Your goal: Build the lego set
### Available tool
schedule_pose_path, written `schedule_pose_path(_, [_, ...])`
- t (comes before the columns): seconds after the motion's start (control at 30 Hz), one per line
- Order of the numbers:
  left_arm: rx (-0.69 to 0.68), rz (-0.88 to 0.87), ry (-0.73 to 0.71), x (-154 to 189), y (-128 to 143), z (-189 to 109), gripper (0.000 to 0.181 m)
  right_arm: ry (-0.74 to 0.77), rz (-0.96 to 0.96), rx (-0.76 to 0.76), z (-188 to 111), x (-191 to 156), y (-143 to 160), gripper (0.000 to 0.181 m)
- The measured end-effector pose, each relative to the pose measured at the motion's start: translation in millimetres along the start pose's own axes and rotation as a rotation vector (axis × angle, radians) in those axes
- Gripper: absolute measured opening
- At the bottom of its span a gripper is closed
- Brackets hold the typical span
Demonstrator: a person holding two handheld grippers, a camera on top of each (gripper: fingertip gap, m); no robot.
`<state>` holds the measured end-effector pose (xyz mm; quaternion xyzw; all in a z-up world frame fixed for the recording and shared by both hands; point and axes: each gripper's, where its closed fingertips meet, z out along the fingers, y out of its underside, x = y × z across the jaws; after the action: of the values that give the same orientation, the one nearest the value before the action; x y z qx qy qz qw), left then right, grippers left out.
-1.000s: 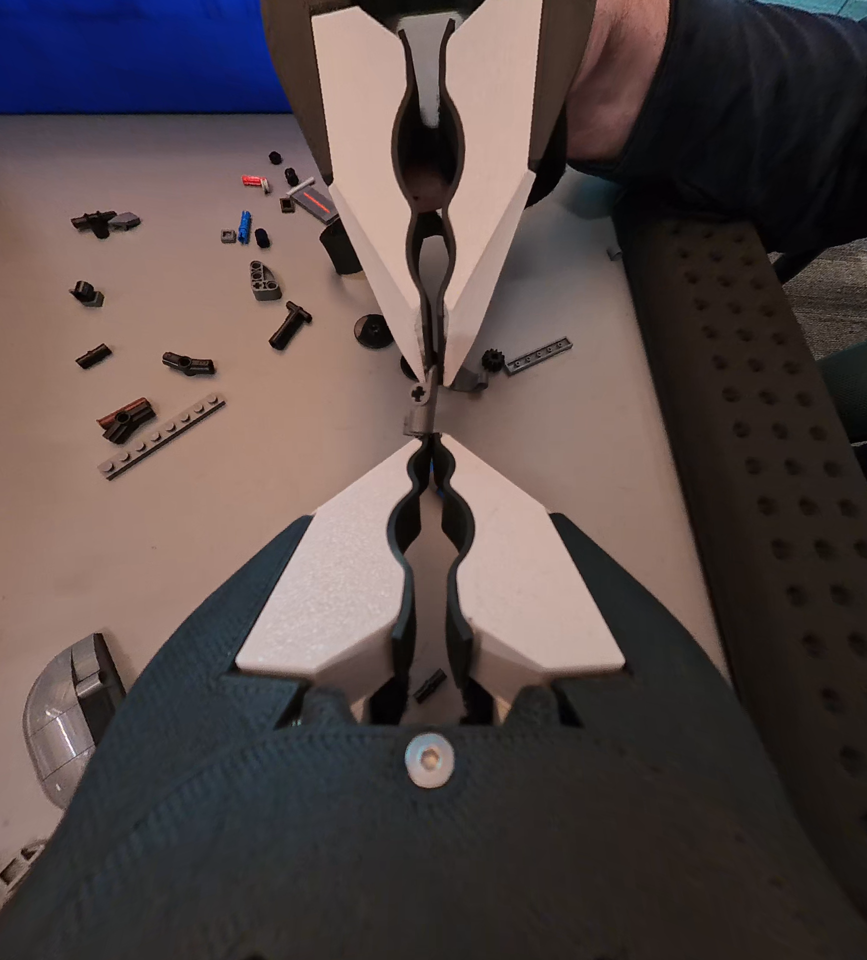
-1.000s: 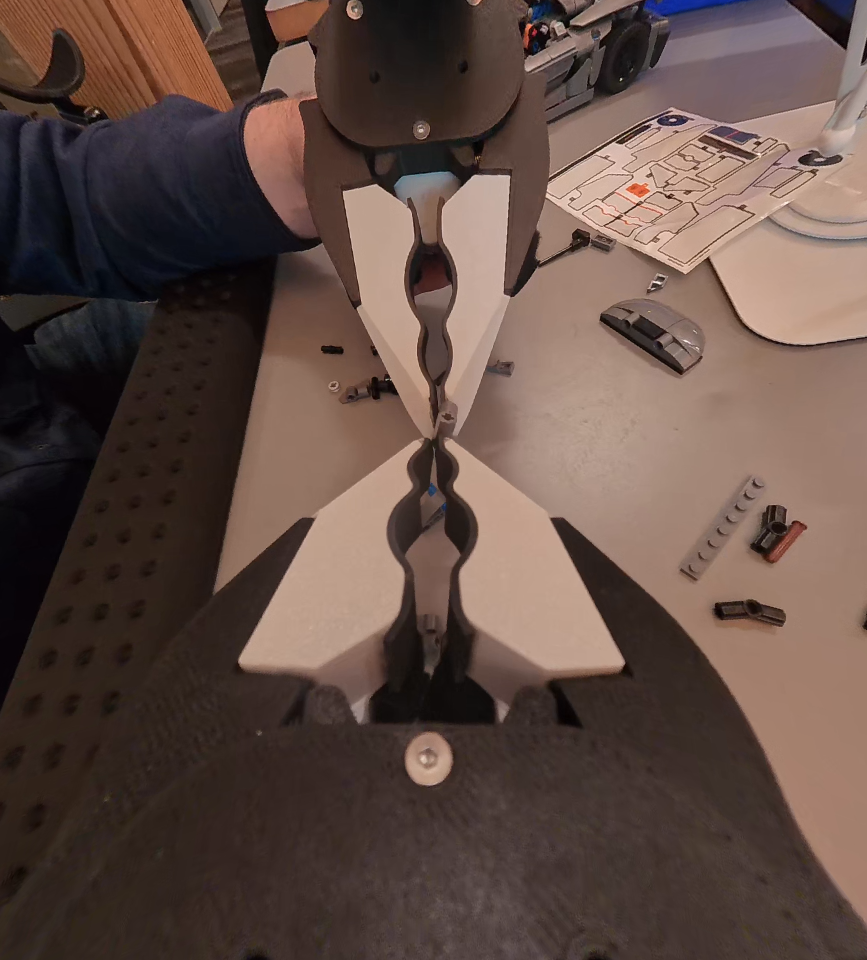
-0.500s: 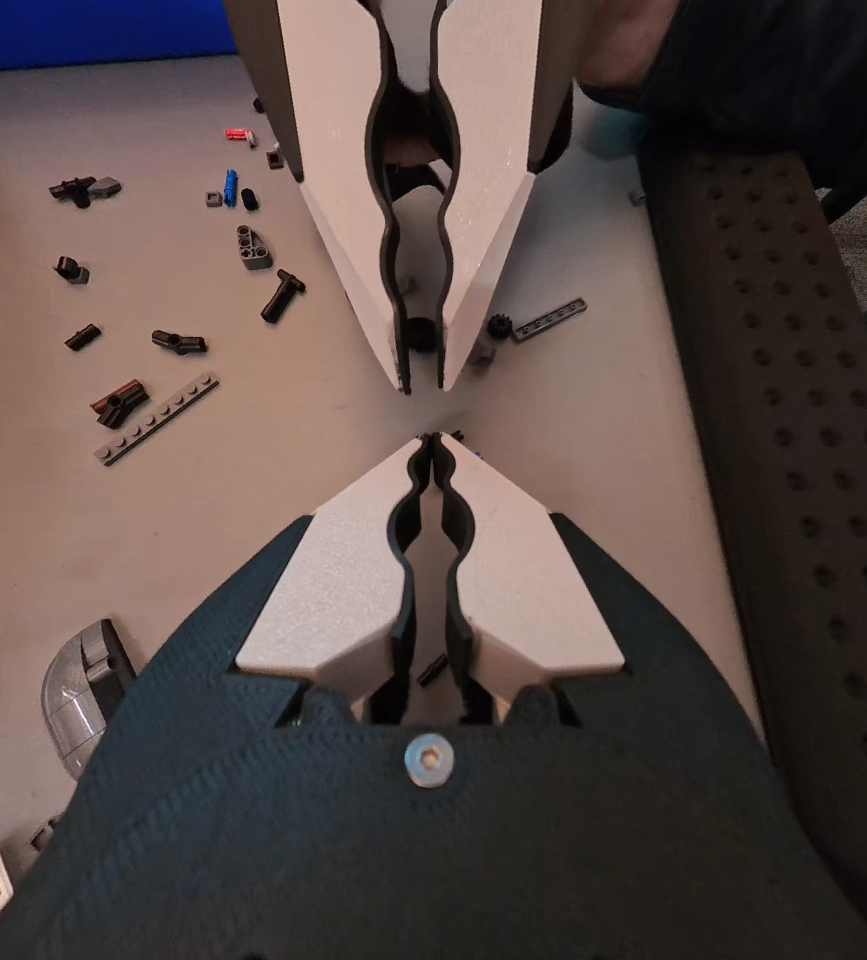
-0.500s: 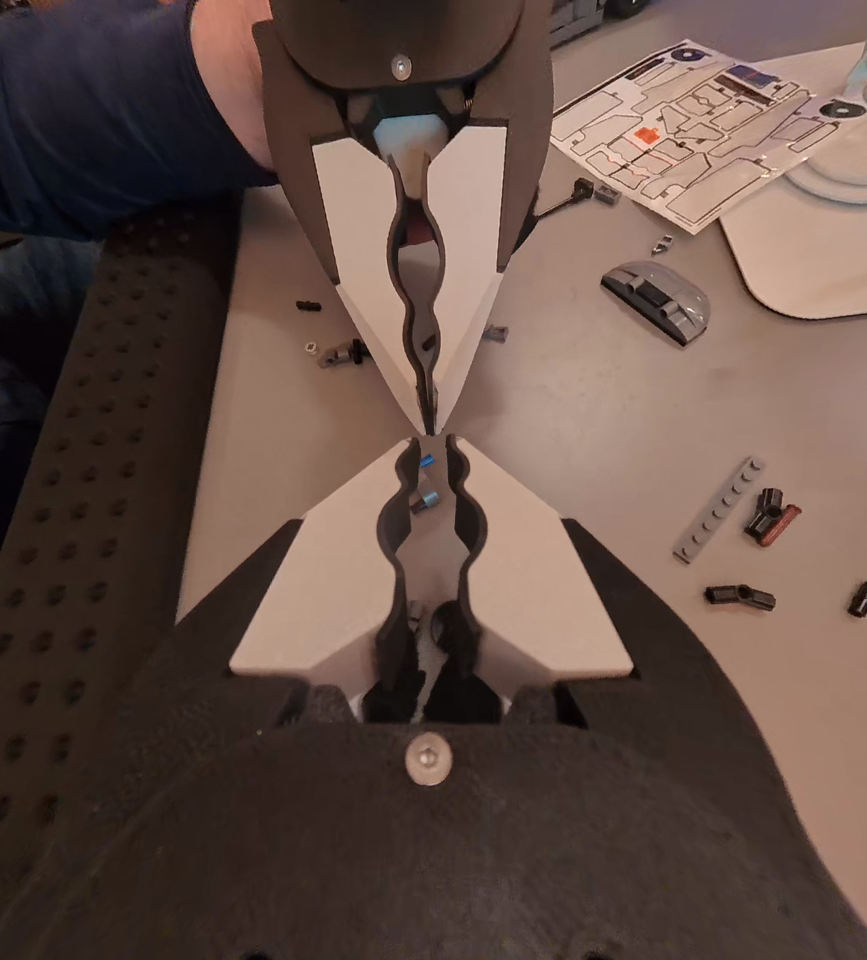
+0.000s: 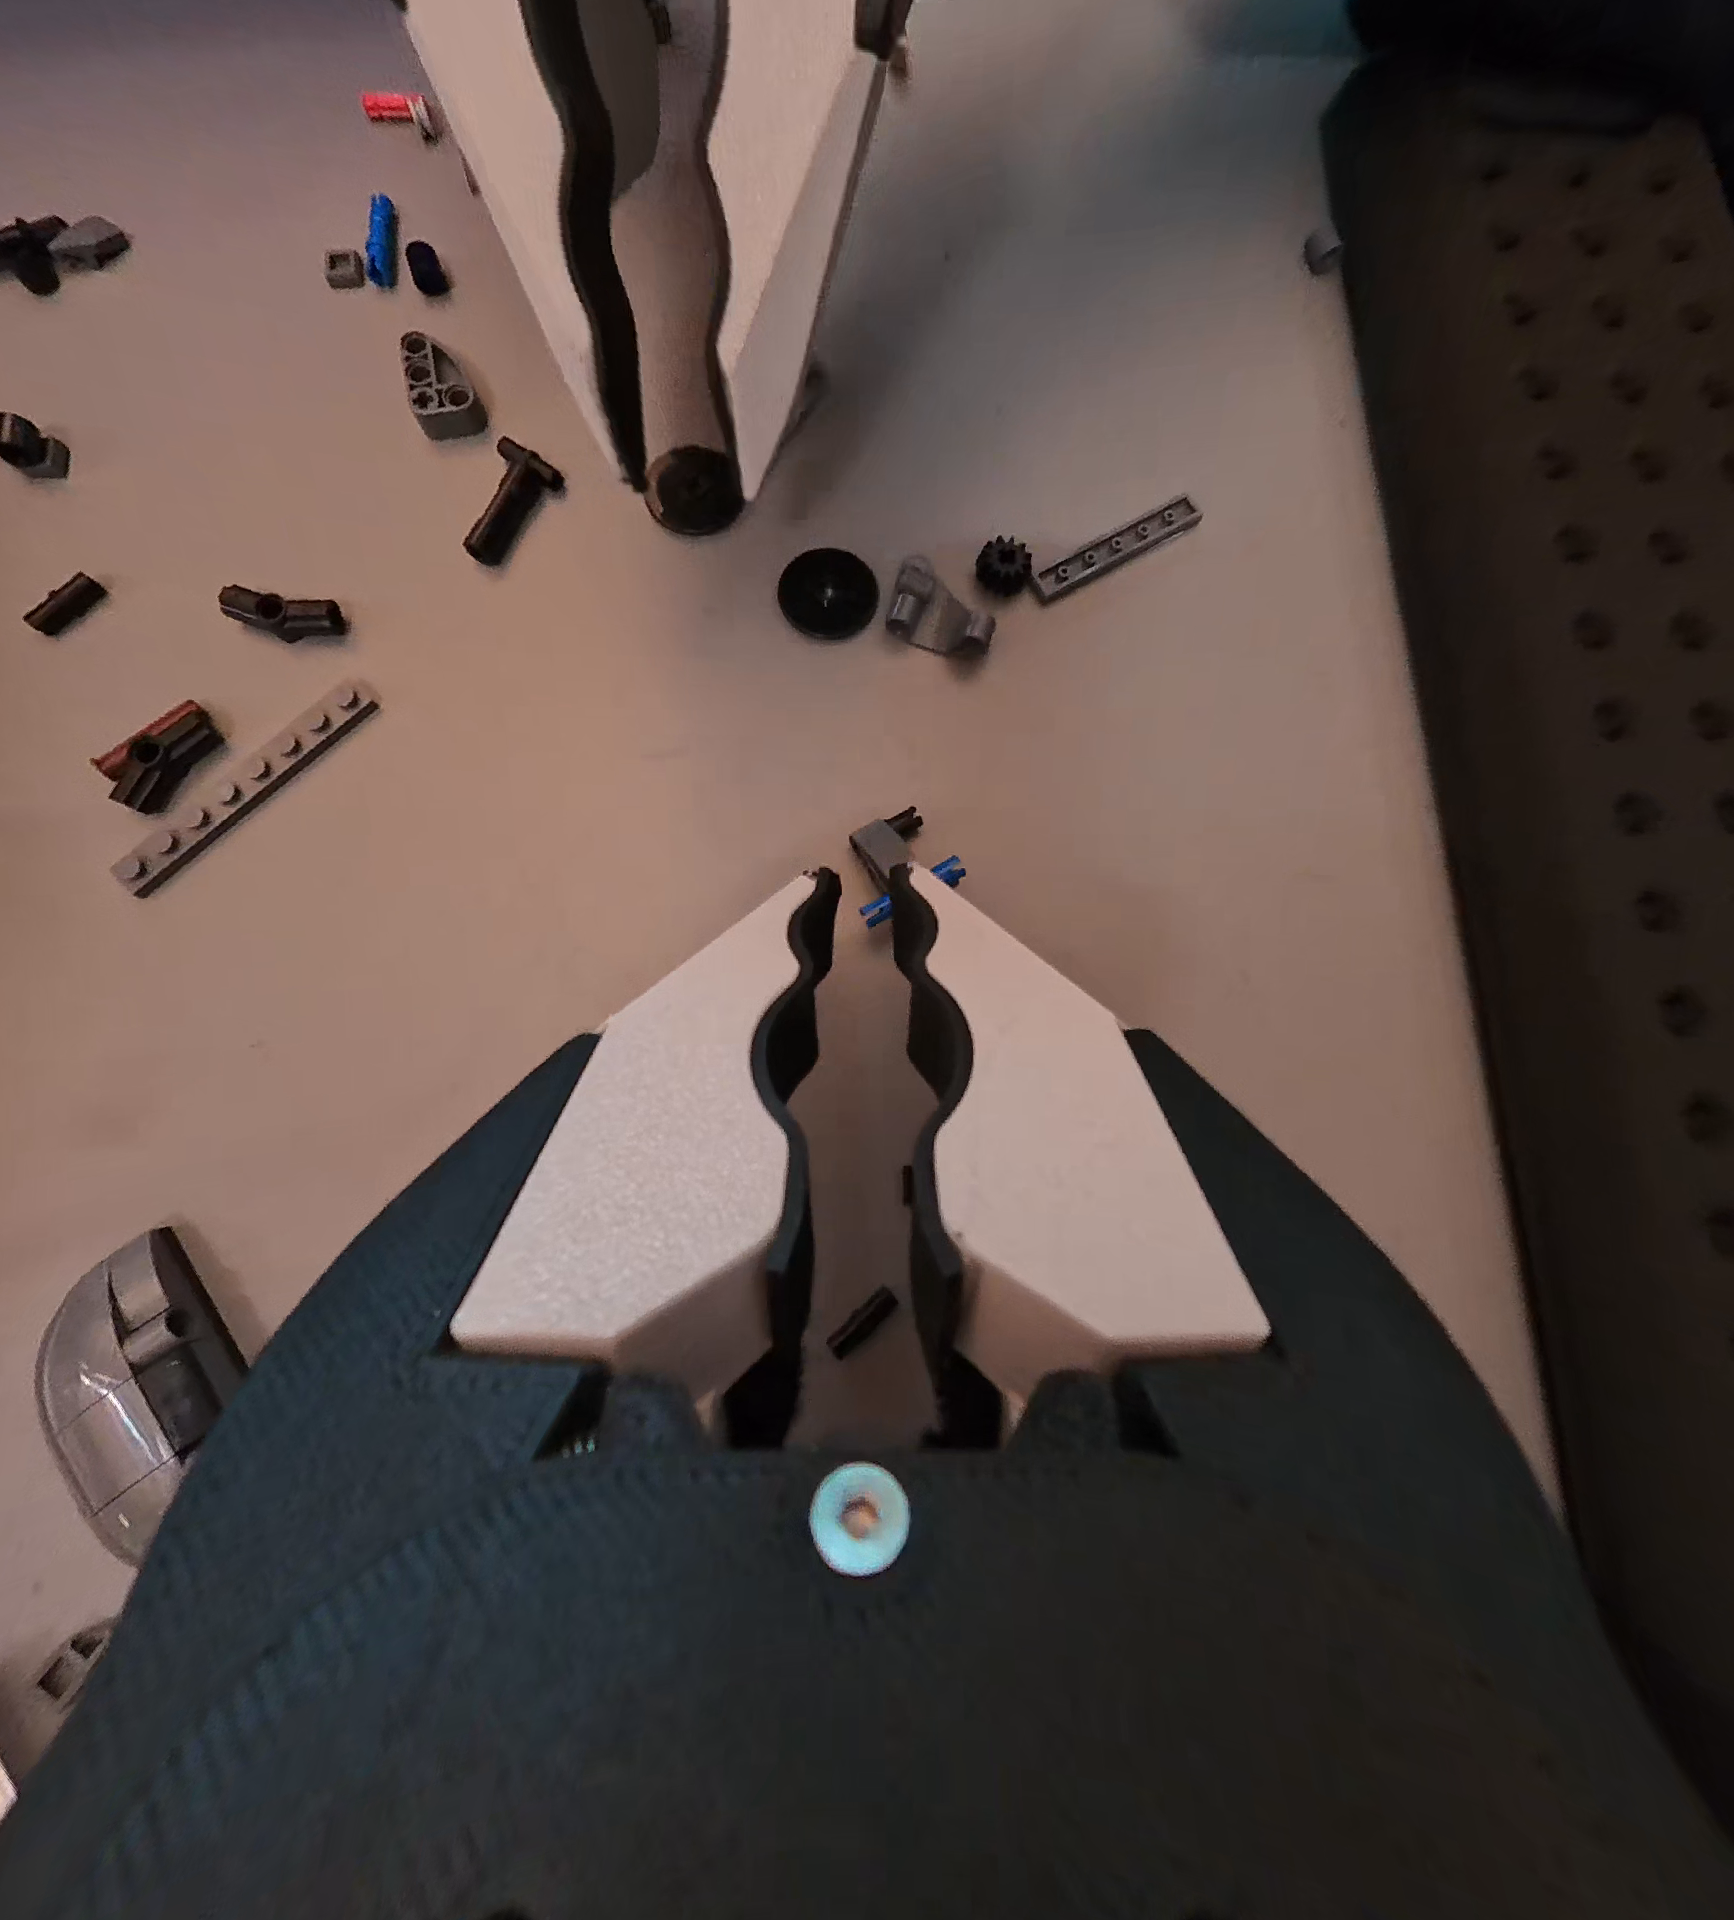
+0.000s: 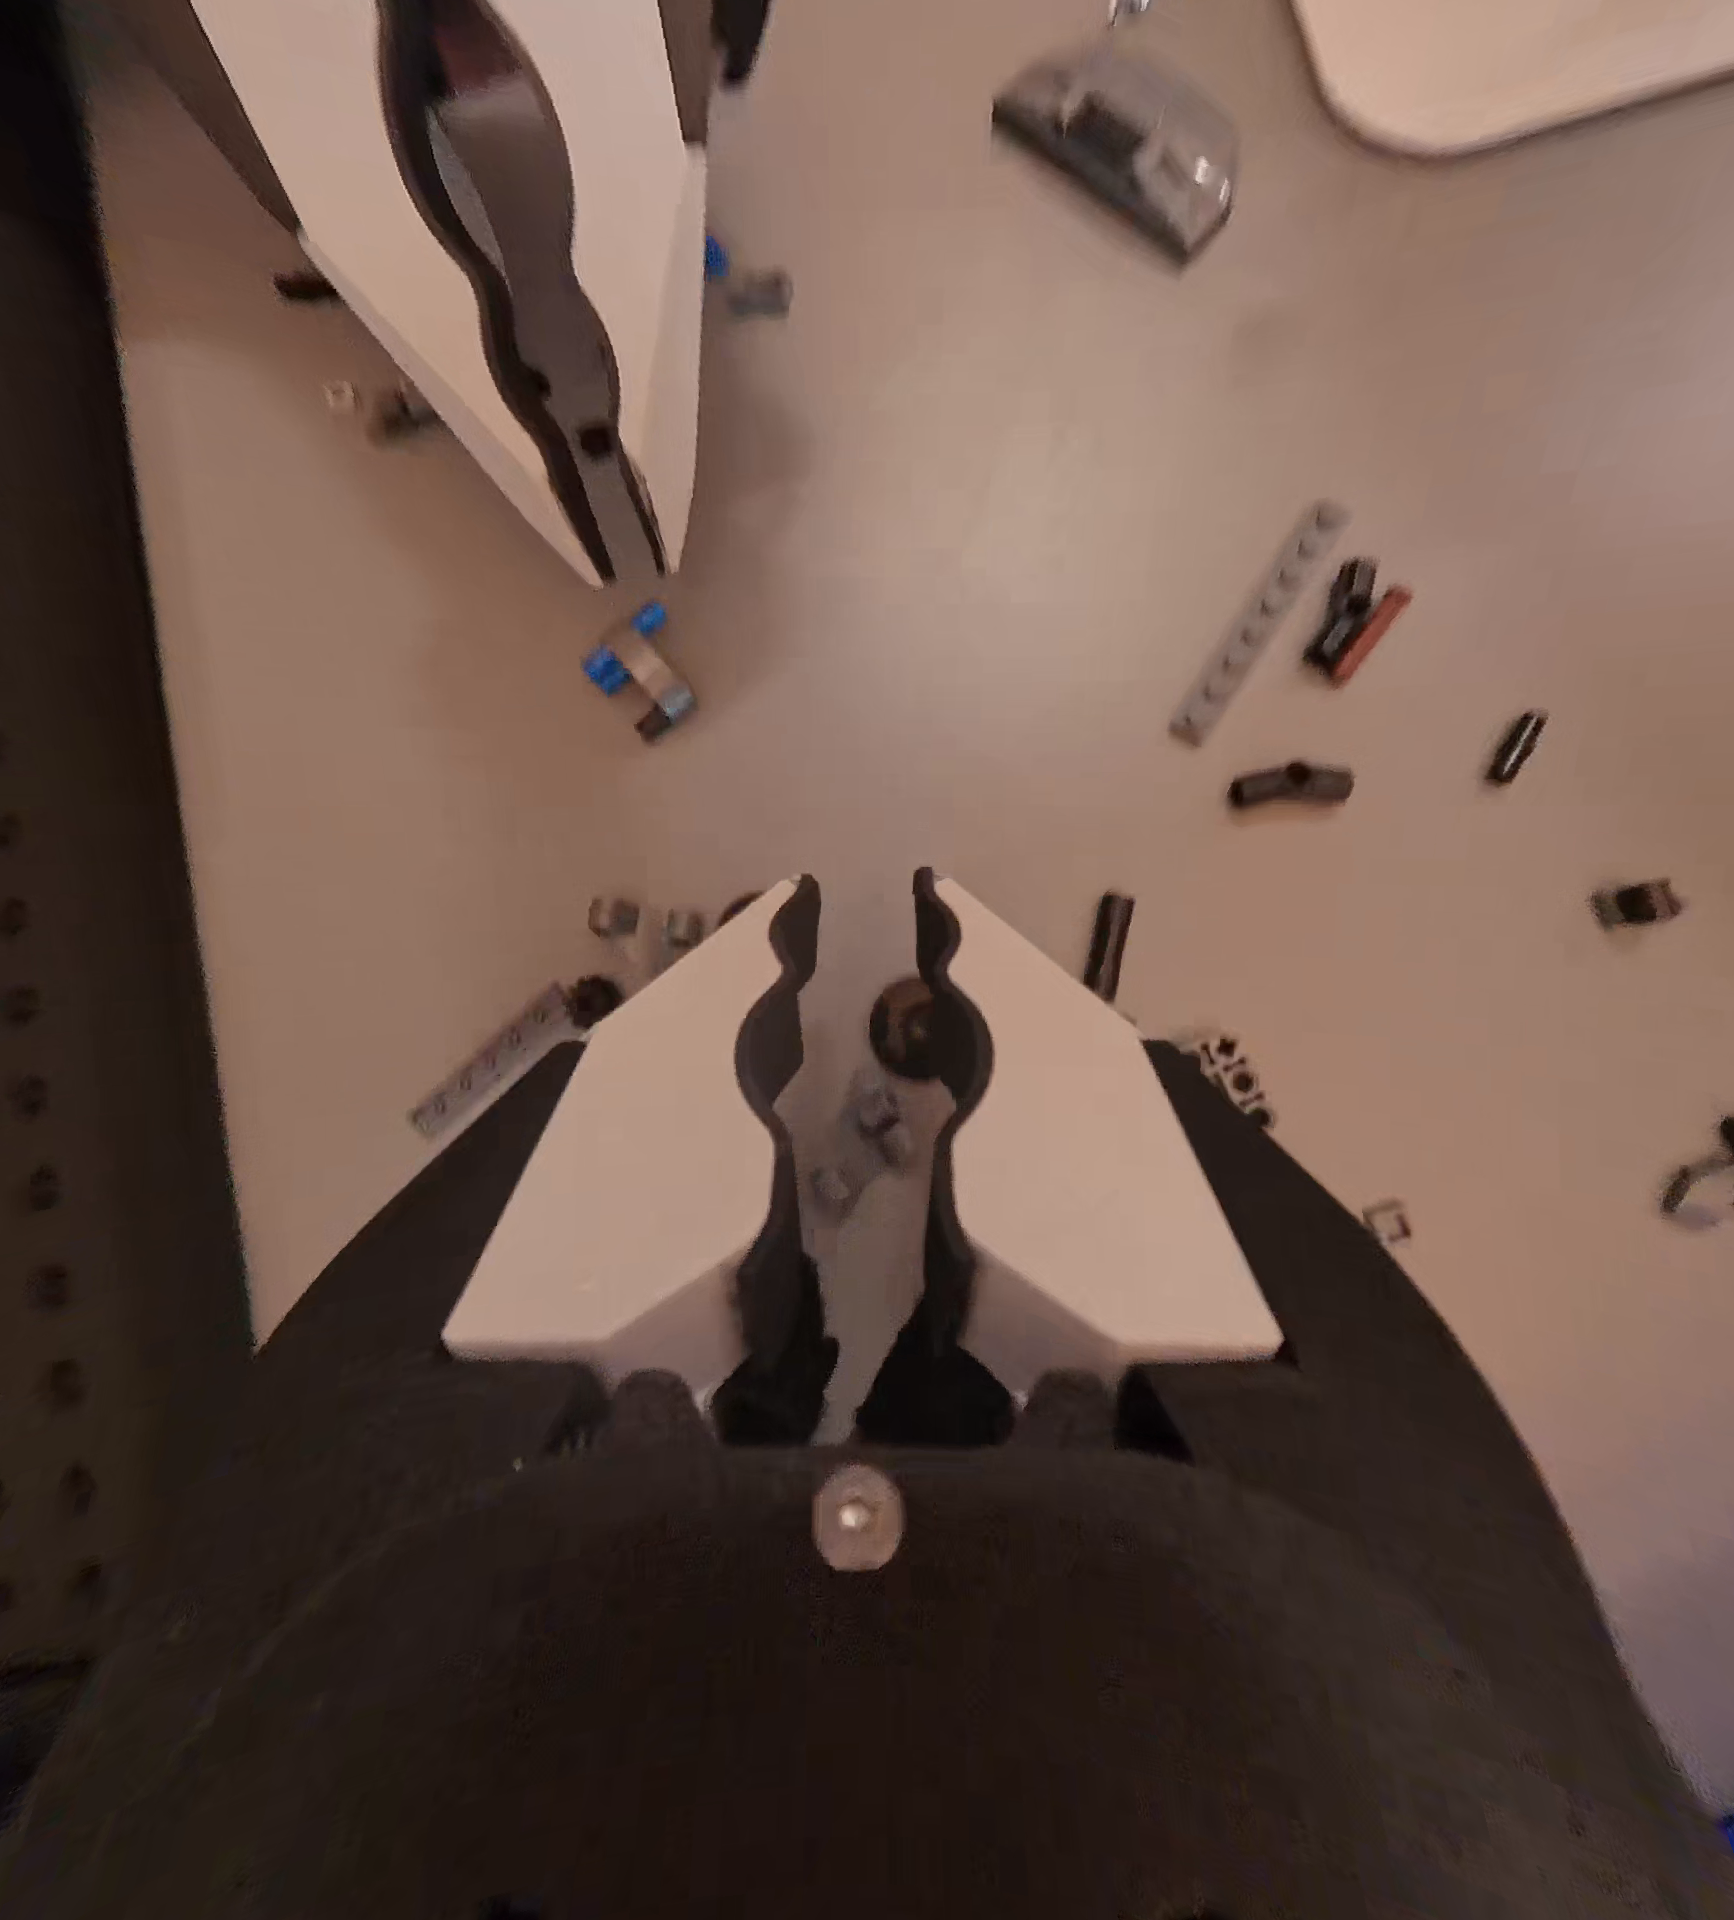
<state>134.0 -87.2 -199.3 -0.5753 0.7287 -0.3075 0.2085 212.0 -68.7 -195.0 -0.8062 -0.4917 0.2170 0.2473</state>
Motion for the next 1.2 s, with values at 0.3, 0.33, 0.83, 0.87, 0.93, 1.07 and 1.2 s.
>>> schedule_pose_path(0.3, [-0.002,-0.011,-0.016,-4,2,-2,0.008,0.062,0.004,-0.190,4,13,37,0.020])
schedule_pose_path(0.33, [-0.002,-0.011,-0.017,-5,2,-2,0.008,0.062,0.012,-0.193,2,13,39,0.021])
schedule_pose_path(0.83, [-0.006,-0.013,-0.018,-5,3,-2,0.007,0.047,0.060,-0.290,-5,9,59,0.014])
schedule_pose_path(0.87, [-0.006,-0.013,-0.018,-5,3,-2,0.007,0.049,0.062,-0.289,-5,9,58,0.013])
schedule_pose_path(0.93, [-0.007,-0.013,-0.019,-5,3,-2,0.007,0.048,0.073,-0.285,-4,10,58,0.013])
schedule_pose_path(1.07, [-0.007,-0.014,-0.020,-6,4,-2,0.007,0.066,0.058,-0.287,-4,12,57,0.016])
schedule_pose_path(1.2, [-0.005,-0.015,-0.021,-6,3,-3,0.007,0.065,0.060,-0.283,-3,12,56,0.016])
